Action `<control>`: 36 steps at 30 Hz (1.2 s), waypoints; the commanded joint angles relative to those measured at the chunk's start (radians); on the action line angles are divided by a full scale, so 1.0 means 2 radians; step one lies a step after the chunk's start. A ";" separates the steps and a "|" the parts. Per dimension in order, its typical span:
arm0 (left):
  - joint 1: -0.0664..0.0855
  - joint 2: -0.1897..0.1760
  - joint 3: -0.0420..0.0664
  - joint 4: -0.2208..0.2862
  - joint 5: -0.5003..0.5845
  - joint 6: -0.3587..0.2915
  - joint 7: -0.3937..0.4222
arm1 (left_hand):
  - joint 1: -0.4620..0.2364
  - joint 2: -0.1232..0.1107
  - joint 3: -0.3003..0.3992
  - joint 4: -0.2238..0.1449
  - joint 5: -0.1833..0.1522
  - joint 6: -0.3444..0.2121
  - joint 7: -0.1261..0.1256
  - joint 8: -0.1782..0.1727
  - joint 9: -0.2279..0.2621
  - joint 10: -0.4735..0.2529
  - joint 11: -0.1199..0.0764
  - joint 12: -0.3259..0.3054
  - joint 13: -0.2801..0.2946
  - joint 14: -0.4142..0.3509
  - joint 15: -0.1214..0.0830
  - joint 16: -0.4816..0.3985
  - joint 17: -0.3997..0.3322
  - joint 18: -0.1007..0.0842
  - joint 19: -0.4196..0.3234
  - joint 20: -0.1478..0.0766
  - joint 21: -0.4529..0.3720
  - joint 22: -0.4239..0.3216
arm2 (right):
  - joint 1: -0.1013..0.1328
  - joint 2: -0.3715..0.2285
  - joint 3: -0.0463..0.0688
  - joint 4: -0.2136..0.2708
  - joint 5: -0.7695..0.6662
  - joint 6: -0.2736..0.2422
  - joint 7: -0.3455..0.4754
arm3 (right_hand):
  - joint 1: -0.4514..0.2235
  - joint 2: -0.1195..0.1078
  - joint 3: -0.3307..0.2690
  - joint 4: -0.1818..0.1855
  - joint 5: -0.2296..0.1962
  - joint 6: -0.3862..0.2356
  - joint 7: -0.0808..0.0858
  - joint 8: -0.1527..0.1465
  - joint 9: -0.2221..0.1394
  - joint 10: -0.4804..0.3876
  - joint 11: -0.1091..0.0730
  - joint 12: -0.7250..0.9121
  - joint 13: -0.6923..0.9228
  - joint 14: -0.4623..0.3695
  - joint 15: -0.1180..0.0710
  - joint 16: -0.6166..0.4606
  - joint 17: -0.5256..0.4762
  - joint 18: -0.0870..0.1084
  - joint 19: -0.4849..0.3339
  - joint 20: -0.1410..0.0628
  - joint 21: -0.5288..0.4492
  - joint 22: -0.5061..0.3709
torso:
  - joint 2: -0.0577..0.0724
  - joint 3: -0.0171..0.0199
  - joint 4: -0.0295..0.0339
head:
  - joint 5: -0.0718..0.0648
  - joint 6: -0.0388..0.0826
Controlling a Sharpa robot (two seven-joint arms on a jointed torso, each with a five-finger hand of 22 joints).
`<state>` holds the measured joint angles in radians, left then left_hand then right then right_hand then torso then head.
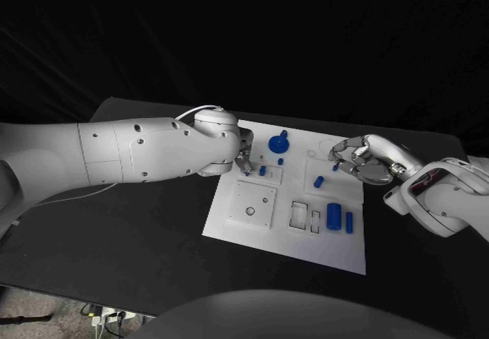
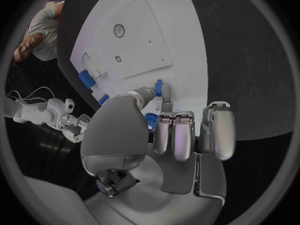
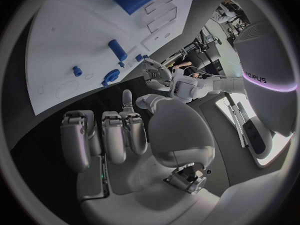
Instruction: Assemble the parts on the task board
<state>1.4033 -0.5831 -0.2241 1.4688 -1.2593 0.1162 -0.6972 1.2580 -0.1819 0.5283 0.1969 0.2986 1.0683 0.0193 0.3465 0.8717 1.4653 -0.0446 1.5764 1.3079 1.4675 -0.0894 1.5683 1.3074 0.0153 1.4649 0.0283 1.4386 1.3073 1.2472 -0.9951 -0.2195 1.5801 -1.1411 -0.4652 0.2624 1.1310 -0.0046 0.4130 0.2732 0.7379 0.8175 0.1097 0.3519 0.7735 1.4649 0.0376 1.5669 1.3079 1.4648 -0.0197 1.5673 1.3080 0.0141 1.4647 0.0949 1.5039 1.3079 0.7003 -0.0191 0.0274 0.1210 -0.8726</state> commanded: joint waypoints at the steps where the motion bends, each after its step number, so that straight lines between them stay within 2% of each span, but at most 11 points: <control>1: -0.002 -0.007 0.000 0.011 -0.042 -0.036 -0.058 | 0.001 -0.005 0.016 -0.010 -0.017 0.006 -0.005 0.000 0.000 0.053 -0.004 -0.003 0.131 0.052 -0.003 0.001 0.132 0.010 0.012 -0.004 -0.003 0.108 | -0.003 -0.001 0.000 -0.001 -0.003 -0.001 0.004 | 0.006 0.001 0.003 0.001 0.004 -0.006 0.000 0.000 0.001 0.053 0.001 0.002 0.131 0.053 0.003 0.002 0.131 0.004 0.021 0.001 -0.003 0.116 | -0.001 0.0003 0.0004 | 0.000 0.000; 9: -0.006 -0.022 0.000 0.034 -0.072 -0.099 -0.053 | 0.000 -0.006 0.017 -0.008 -0.022 0.007 -0.005 -0.001 -0.001 0.053 -0.005 -0.003 0.131 0.052 -0.003 0.001 0.132 0.010 0.012 -0.005 -0.003 0.108 | -0.007 0.000 0.000 -0.004 -0.003 -0.005 0.006 | 0.006 0.001 0.003 0.000 0.004 -0.007 0.001 0.000 0.001 0.053 0.001 0.002 0.131 0.053 0.003 0.002 0.131 0.005 0.020 0.001 -0.004 0.116 | 0.000 0.0002 0.0002 | 0.001 0.000; 13: -0.010 -0.026 0.000 0.044 -0.083 -0.116 -0.052 | 0.002 -0.008 0.019 -0.008 -0.023 0.007 -0.005 -0.002 -0.001 0.053 -0.005 -0.003 0.131 0.052 -0.004 0.001 0.132 0.010 0.013 -0.005 -0.003 0.108 | -0.009 0.000 0.000 -0.005 -0.003 -0.006 0.007 | 0.006 0.001 0.003 0.000 0.005 -0.008 0.001 -0.001 0.001 0.053 0.001 0.002 0.131 0.053 0.003 0.002 0.131 0.005 0.019 0.001 -0.005 0.116 | 0.000 0.0000 -0.0003 | 0.001 0.000; 24: -0.024 -0.028 0.000 0.040 -0.083 -0.126 -0.054 | -0.004 -0.005 0.018 0.005 -0.026 0.013 -0.005 -0.003 -0.001 0.053 -0.005 -0.003 0.131 0.052 -0.004 0.001 0.132 0.010 0.013 -0.005 -0.004 0.108 | -0.012 -0.001 0.000 -0.006 -0.001 -0.006 0.007 | 0.007 0.000 0.004 0.001 0.006 -0.010 0.001 -0.002 0.001 0.053 0.001 0.002 0.131 0.053 0.003 0.002 0.131 0.005 0.018 0.001 -0.005 0.115 | 0.000 -0.0002 0.0000 | -0.001 0.000; 36: -0.032 -0.025 0.000 0.033 -0.080 -0.128 -0.055 | -0.005 -0.004 0.016 0.009 -0.024 0.015 -0.006 -0.003 -0.001 0.053 -0.005 -0.003 0.131 0.052 -0.004 0.001 0.132 0.010 0.013 -0.005 -0.005 0.108 | -0.012 0.000 0.000 -0.006 0.000 -0.007 0.008 | 0.007 0.000 0.004 0.001 0.006 -0.011 0.001 -0.002 0.001 0.053 0.002 0.002 0.131 0.053 0.003 0.002 0.131 0.006 0.017 0.001 -0.007 0.115 | 0.000 -0.0002 0.0000 | 0.000 0.000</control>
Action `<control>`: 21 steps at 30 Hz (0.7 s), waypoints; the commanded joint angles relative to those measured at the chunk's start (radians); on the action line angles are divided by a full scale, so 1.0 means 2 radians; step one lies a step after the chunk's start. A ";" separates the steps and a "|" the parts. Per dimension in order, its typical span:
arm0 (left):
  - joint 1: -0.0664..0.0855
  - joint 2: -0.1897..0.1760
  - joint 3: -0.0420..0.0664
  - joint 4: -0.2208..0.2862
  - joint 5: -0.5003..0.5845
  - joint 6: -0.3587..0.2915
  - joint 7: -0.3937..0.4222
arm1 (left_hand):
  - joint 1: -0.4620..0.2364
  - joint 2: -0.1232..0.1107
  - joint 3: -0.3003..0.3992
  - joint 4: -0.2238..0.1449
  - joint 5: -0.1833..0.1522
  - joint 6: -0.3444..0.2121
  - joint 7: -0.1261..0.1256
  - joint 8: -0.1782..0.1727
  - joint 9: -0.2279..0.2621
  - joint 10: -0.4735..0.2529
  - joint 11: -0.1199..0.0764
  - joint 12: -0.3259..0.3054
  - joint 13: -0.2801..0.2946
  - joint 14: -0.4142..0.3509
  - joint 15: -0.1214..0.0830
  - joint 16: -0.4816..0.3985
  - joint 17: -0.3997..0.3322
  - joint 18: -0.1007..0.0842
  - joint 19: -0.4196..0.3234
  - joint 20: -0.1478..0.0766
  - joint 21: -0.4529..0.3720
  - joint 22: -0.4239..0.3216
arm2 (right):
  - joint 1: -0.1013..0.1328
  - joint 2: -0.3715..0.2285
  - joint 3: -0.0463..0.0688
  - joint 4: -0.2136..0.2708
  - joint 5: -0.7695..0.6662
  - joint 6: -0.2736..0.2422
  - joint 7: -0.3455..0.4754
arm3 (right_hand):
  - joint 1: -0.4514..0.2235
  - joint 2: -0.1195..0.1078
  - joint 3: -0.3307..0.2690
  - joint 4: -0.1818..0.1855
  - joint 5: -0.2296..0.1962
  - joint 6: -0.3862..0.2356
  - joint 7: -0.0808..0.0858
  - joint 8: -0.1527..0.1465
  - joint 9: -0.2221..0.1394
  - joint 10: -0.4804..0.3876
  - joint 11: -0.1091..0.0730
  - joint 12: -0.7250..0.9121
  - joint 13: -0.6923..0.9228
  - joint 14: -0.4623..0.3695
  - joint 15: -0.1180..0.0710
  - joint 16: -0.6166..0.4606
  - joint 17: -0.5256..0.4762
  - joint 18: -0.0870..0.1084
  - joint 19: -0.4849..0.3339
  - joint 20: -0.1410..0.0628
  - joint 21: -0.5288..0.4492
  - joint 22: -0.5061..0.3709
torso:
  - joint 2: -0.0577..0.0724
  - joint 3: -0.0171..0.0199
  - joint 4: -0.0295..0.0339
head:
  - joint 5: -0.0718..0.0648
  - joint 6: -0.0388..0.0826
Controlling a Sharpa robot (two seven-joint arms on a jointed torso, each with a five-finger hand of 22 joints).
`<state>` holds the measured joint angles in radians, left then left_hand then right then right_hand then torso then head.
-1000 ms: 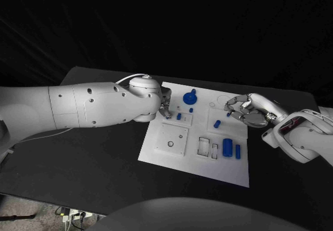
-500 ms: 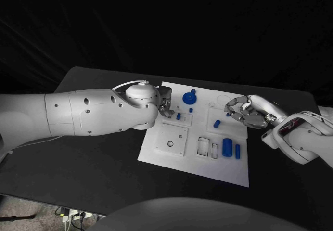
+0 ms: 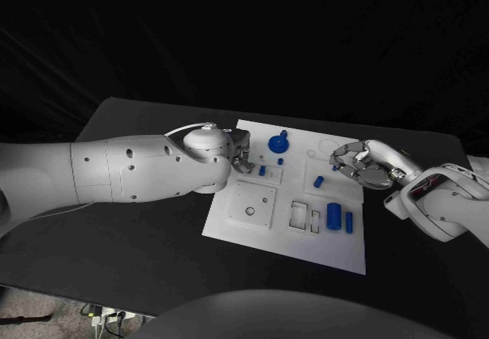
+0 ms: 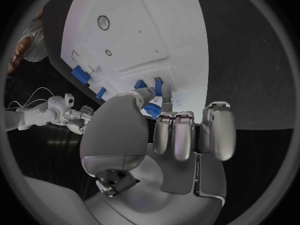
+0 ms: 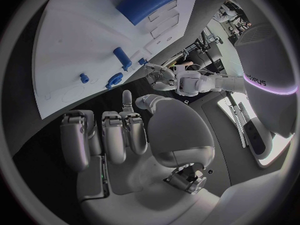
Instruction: Assemble the parts on the task board
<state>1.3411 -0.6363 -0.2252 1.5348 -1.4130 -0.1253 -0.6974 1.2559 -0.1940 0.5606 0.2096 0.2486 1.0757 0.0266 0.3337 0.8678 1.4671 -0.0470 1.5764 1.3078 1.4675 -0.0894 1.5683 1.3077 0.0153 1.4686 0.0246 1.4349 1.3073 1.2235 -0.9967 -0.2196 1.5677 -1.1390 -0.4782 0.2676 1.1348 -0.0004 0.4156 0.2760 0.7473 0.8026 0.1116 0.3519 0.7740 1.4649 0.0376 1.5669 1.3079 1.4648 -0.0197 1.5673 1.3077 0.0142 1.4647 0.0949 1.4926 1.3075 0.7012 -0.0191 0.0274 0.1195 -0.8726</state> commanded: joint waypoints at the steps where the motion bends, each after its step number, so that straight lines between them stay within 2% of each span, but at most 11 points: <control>1: -0.001 0.001 0.000 -0.001 -0.003 -0.007 -0.055 | -0.004 0.002 0.000 0.003 0.001 0.011 -0.009 0.003 0.001 0.052 -0.004 -0.003 0.131 0.052 -0.004 0.001 0.132 0.010 0.011 -0.004 -0.003 0.108 | -0.001 0.001 0.000 0.000 -0.001 -0.001 0.005 | 0.005 -0.002 0.003 -0.001 0.002 -0.003 0.000 -0.002 0.000 0.053 0.002 0.002 0.131 0.053 0.003 0.002 0.132 0.006 0.017 0.001 -0.001 0.115 | 0.000 -0.0002 -0.0001 | 0.001 0.000; 21: -0.007 0.006 0.000 -0.004 0.007 0.009 -0.050 | -0.006 0.003 -0.002 0.006 0.002 0.012 -0.009 0.003 0.001 0.052 -0.004 -0.003 0.131 0.052 -0.004 0.001 0.132 0.010 0.010 -0.004 -0.004 0.107 | -0.002 0.001 0.000 -0.001 -0.001 0.000 0.005 | 0.007 -0.002 0.004 -0.002 0.006 -0.004 0.001 -0.003 0.001 0.053 0.002 0.002 0.131 0.053 0.003 0.002 0.132 0.006 0.017 0.002 -0.002 0.115 | 0.000 -0.0002 -0.0002 | 0.001 0.000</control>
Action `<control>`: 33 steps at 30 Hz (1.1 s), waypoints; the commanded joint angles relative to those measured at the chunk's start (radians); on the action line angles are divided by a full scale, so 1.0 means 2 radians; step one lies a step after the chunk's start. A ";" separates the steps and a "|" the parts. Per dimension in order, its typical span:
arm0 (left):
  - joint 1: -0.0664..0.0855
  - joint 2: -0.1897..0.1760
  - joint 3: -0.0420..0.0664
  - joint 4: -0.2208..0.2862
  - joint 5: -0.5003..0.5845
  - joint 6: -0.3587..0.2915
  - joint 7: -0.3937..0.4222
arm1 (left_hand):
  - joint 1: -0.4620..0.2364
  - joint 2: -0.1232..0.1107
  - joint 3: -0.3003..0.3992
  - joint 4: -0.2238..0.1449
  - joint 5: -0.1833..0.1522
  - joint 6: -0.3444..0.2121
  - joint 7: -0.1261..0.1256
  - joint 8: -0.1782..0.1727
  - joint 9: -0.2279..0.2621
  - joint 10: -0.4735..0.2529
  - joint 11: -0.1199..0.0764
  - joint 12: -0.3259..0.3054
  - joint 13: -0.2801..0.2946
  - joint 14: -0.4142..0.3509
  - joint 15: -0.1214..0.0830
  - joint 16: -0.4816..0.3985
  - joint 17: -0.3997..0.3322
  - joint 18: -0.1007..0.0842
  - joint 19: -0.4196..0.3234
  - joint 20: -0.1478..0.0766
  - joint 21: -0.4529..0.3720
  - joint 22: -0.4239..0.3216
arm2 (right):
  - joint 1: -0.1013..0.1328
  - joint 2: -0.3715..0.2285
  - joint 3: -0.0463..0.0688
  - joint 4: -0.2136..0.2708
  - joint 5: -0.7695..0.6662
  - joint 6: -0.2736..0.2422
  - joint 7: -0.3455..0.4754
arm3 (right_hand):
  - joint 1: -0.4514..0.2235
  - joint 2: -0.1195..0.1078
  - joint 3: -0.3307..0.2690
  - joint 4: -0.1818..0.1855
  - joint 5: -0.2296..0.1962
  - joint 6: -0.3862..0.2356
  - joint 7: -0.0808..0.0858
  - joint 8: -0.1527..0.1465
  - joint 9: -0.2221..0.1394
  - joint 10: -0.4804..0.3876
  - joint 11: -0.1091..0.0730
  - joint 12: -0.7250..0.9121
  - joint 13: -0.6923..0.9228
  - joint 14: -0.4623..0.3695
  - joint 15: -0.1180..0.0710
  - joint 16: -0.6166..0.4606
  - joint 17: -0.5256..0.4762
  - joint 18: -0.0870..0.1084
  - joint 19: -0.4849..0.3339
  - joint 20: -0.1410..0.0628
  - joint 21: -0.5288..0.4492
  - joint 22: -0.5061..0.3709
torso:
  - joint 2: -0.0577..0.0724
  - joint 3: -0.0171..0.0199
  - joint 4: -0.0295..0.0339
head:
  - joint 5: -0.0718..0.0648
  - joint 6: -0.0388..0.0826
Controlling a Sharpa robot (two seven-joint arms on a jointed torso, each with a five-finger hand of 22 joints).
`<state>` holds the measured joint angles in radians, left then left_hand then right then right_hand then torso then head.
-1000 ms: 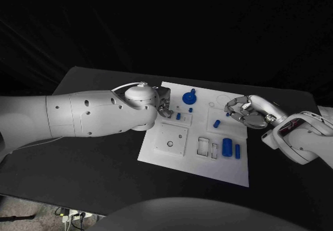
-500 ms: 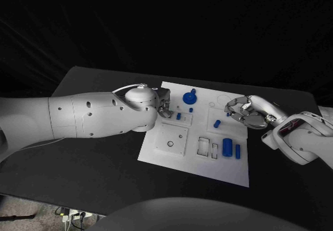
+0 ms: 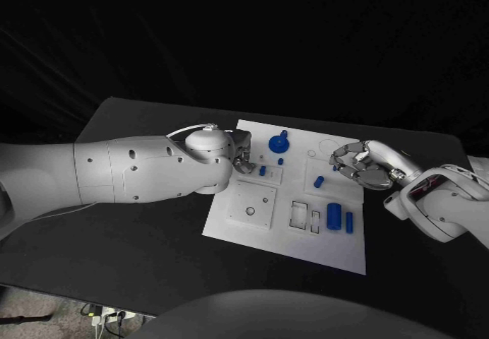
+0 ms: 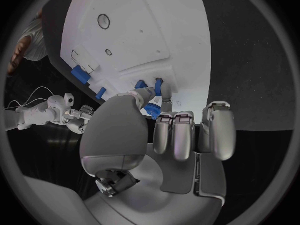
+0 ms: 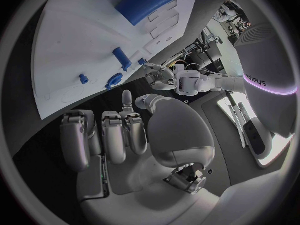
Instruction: Assemble the parts on the task board
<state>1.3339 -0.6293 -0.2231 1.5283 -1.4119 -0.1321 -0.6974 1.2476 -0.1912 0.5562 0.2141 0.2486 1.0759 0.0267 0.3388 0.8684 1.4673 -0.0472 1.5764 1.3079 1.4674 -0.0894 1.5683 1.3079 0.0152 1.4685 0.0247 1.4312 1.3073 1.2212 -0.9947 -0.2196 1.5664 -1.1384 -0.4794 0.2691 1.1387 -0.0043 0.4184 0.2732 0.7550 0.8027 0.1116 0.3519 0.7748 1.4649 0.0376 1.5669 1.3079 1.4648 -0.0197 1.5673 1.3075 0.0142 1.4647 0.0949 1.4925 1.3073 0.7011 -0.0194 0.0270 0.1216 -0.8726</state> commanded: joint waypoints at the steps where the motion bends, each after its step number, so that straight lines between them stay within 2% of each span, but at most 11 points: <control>1: -0.004 0.003 -0.001 -0.001 0.007 0.014 -0.050 | -0.002 0.001 0.000 0.004 0.002 0.012 -0.009 0.001 0.000 0.052 -0.004 -0.003 0.131 0.052 -0.004 0.001 0.131 0.010 0.010 -0.004 -0.002 0.107 | -0.001 0.000 0.000 0.000 -0.001 0.001 0.005 | 0.005 0.000 0.003 0.000 0.003 -0.004 0.001 -0.003 0.000 0.053 0.002 0.002 0.131 0.053 0.003 0.002 0.132 0.006 0.017 0.002 -0.002 0.115 | 0.000 0.0000 0.0001 | -0.001 0.000; 16: -0.005 0.007 -0.002 -0.009 0.010 0.043 -0.054 | -0.007 0.000 -0.010 0.010 0.002 0.010 -0.009 -0.002 0.000 0.052 -0.003 -0.003 0.131 0.052 -0.004 0.001 0.131 0.012 0.008 -0.003 -0.008 0.106 | -0.002 0.001 0.000 -0.001 -0.001 0.002 0.003 | 0.006 0.000 0.003 -0.001 0.005 -0.004 0.001 -0.003 0.001 0.053 0.002 0.002 0.131 0.053 0.003 0.002 0.132 0.006 0.017 0.002 -0.002 0.115 | 0.000 0.0000 0.0000 | 0.000 0.000; 25: -0.007 0.009 -0.002 -0.012 0.004 0.075 -0.063 | -0.024 0.010 -0.074 0.035 -0.028 -0.001 -0.003 -0.016 -0.002 0.052 0.001 -0.003 0.131 0.052 0.000 0.001 0.131 0.014 0.003 0.000 -0.020 0.103 | -0.003 0.000 0.000 -0.001 -0.001 0.003 0.002 | 0.007 -0.001 0.003 -0.002 0.007 -0.004 0.001 -0.003 0.001 0.053 0.002 0.002 0.131 0.053 0.004 0.002 0.132 0.006 0.017 0.002 -0.002 0.115 | 0.000 0.0001 0.0000 | 0.000 0.000; 33: -0.008 0.011 -0.002 -0.013 0.003 0.083 -0.064 | -0.049 0.023 -0.119 0.039 -0.047 -0.020 0.005 -0.018 0.003 0.051 0.008 -0.003 0.131 0.052 0.006 0.001 0.131 0.014 0.002 0.005 -0.025 0.102 | -0.003 0.000 0.000 -0.002 -0.001 0.004 0.001 | 0.008 -0.002 0.004 -0.003 0.007 -0.004 0.001 -0.003 0.001 0.053 0.002 0.002 0.131 0.053 0.004 0.002 0.132 0.006 0.017 0.002 -0.002 0.115 | 0.000 0.0001 0.0001 | 0.000 0.000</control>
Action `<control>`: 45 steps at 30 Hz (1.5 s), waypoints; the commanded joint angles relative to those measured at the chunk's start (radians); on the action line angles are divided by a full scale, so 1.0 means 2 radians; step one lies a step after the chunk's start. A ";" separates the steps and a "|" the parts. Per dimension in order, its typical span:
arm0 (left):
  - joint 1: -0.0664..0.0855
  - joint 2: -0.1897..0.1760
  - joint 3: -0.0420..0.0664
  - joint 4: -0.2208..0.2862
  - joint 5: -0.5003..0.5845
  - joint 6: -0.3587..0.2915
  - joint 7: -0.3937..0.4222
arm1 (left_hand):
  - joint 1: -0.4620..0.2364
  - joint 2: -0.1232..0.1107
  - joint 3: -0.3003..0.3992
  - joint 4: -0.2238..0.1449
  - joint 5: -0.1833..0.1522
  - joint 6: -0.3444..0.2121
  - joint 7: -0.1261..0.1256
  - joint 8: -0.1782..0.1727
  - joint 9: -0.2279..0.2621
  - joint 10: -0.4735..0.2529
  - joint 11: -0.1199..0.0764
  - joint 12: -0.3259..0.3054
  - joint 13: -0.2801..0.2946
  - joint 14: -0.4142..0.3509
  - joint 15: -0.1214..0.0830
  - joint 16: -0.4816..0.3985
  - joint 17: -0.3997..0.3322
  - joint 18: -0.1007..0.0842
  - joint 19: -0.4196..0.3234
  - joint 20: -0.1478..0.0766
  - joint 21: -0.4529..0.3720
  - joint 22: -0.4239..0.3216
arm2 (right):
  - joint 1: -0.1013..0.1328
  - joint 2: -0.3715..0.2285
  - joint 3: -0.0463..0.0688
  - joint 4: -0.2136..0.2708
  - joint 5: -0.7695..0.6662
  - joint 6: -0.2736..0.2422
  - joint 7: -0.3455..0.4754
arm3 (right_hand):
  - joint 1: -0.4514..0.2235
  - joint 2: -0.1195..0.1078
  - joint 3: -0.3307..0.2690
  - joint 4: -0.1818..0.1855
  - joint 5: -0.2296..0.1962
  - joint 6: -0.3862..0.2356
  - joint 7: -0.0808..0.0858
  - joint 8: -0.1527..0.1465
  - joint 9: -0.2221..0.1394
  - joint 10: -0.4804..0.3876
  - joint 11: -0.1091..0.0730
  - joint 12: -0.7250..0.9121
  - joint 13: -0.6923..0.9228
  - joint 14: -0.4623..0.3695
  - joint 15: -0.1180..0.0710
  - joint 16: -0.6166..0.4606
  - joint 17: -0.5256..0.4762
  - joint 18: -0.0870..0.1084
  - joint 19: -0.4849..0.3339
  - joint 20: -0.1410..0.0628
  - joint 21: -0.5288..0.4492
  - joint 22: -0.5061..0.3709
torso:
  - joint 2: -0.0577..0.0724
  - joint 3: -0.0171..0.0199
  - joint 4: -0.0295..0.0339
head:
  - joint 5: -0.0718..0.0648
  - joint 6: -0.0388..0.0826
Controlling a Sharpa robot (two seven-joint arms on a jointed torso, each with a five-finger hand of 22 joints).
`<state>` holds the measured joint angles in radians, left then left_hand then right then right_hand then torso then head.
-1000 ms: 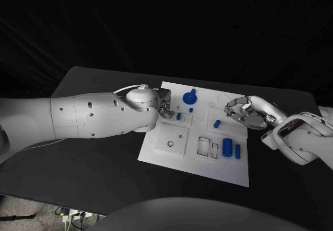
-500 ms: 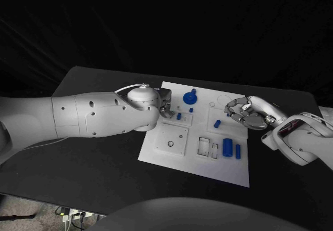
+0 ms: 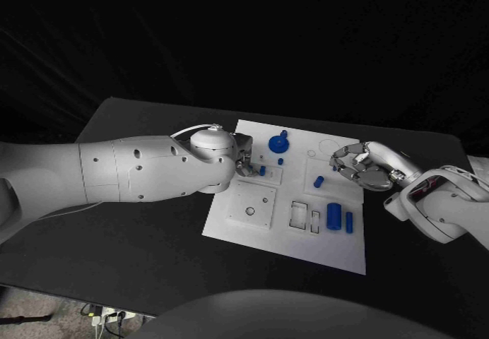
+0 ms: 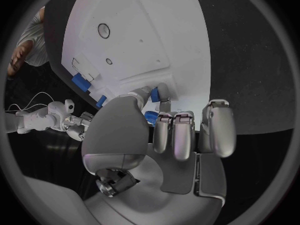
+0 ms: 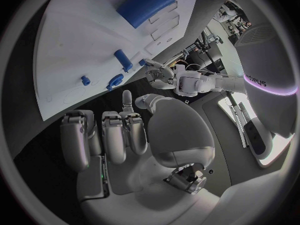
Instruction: Assemble the parts on the task board
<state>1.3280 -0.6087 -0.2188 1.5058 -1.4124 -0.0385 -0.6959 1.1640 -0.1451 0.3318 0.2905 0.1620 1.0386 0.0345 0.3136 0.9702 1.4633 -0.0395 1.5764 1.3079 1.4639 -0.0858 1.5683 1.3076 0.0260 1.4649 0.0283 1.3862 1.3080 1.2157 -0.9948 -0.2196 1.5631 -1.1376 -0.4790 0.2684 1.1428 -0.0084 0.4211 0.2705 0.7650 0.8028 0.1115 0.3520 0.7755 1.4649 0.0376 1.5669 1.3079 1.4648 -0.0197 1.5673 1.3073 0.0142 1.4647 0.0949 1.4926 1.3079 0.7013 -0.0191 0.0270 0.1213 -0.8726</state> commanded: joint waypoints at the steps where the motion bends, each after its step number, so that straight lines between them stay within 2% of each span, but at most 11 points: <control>1: -0.006 0.001 -0.004 -0.002 0.003 0.037 -0.065 | -0.011 0.001 -0.011 0.001 -0.007 -0.002 0.002 -0.005 -0.047 0.053 0.005 -0.003 0.131 0.053 0.004 0.001 0.132 0.009 0.004 0.003 -0.002 0.102 | -0.001 0.000 0.000 0.000 -0.001 0.004 0.002 | 0.006 0.000 0.002 -0.002 0.003 -0.004 0.001 -0.003 0.001 0.053 0.002 0.002 0.131 0.053 0.004 0.002 0.132 0.006 0.017 0.002 -0.002 0.114 | 0.000 -0.0001 0.0001 | 0.000 0.000; 17: -0.006 0.001 -0.004 -0.007 0.001 0.047 -0.066 | -0.021 0.005 -0.027 0.001 -0.008 -0.011 0.004 -0.008 -0.047 0.051 0.007 -0.006 0.129 0.053 0.006 0.001 0.132 0.011 0.000 0.005 -0.010 0.099 | -0.001 -0.001 0.000 0.000 -0.001 0.006 0.001 | 0.011 -0.001 0.004 -0.006 0.010 -0.004 0.001 -0.004 0.002 0.053 0.002 0.002 0.131 0.053 0.003 0.002 0.132 0.006 0.017 0.002 -0.002 0.114 | 0.000 -0.0002 0.0000 | 0.000 0.000; 27: -0.006 -0.001 -0.004 -0.007 -0.001 0.058 -0.068 | -0.023 0.005 -0.047 0.001 -0.009 -0.048 0.013 0.000 -0.032 0.047 0.014 -0.011 0.126 0.053 0.012 0.001 0.132 0.013 -0.005 0.010 -0.022 0.096 | -0.001 -0.002 0.000 0.000 -0.001 0.007 0.000 | 0.011 -0.001 0.005 -0.006 0.015 -0.004 0.001 -0.004 0.002 0.053 0.002 0.002 0.131 0.053 0.003 0.002 0.132 0.006 0.017 0.002 -0.002 0.115 | 0.000 -0.0002 0.0002 | -0.002 0.000; 31: -0.006 -0.003 -0.004 -0.005 -0.001 0.063 -0.068 | -0.036 0.001 -0.059 0.002 -0.025 -0.069 0.018 0.003 -0.025 0.044 0.017 -0.014 0.123 0.053 0.015 0.001 0.132 0.014 -0.008 0.013 -0.030 0.094 | -0.001 -0.002 0.000 0.000 -0.001 0.008 -0.001 | 0.011 -0.001 0.005 -0.006 0.016 -0.004 0.001 -0.004 0.002 0.053 0.002 0.002 0.131 0.053 0.004 0.002 0.132 0.006 0.017 0.002 -0.001 0.115 | 0.000 0.0000 0.0002 | -0.003 0.000; 35: -0.006 -0.005 -0.004 -0.003 -0.001 0.068 -0.067 | -0.035 0.000 -0.061 0.002 -0.027 -0.084 0.020 0.007 -0.020 0.041 0.018 -0.017 0.121 0.053 0.016 0.001 0.132 0.016 -0.012 0.014 -0.037 0.092 | -0.001 -0.002 0.000 0.000 -0.001 0.009 -0.002 | 0.012 -0.002 0.005 -0.006 0.017 -0.004 0.001 -0.004 0.003 0.053 0.002 0.002 0.131 0.053 0.004 0.002 0.132 0.006 0.017 0.002 -0.001 0.115 | 0.000 -0.0001 0.0001 | -0.003 0.000; 45: -0.006 -0.007 -0.004 -0.001 0.002 0.078 -0.067 | -0.021 -0.001 -0.054 0.001 -0.023 -0.094 0.022 0.016 -0.014 0.037 0.022 -0.022 0.118 0.053 0.019 0.001 0.132 0.018 -0.017 0.017 -0.048 0.090 | -0.001 -0.002 0.000 0.000 -0.001 0.011 -0.003 | 0.012 -0.002 0.005 -0.006 0.019 -0.004 0.001 -0.005 0.003 0.053 0.002 0.002 0.131 0.053 0.004 0.002 0.132 0.006 0.017 0.002 -0.001 0.115 | 0.000 -0.0001 0.0002 | -0.004 0.000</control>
<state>1.3323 -0.6179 -0.2129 1.5083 -1.4266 0.0312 -0.6836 1.1131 -0.1449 0.2173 0.2908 0.1101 0.9473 -0.0145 0.3431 1.1181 1.4669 -0.0037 1.5394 1.3079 1.4659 -0.0518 1.5683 1.3073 0.0547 1.4379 0.0623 1.2956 1.3076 1.2140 -0.9980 -0.2196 1.5625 -1.1369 -0.4735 0.2648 1.1559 -0.0138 0.4294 0.2622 0.8001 0.8000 0.1143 0.3480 0.7800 1.4649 0.0376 1.5669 1.3079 1.4648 -0.0197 1.5673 1.3073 0.0142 1.4647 0.0949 1.4926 1.3074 0.7009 -0.0193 0.0273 0.1134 -0.8726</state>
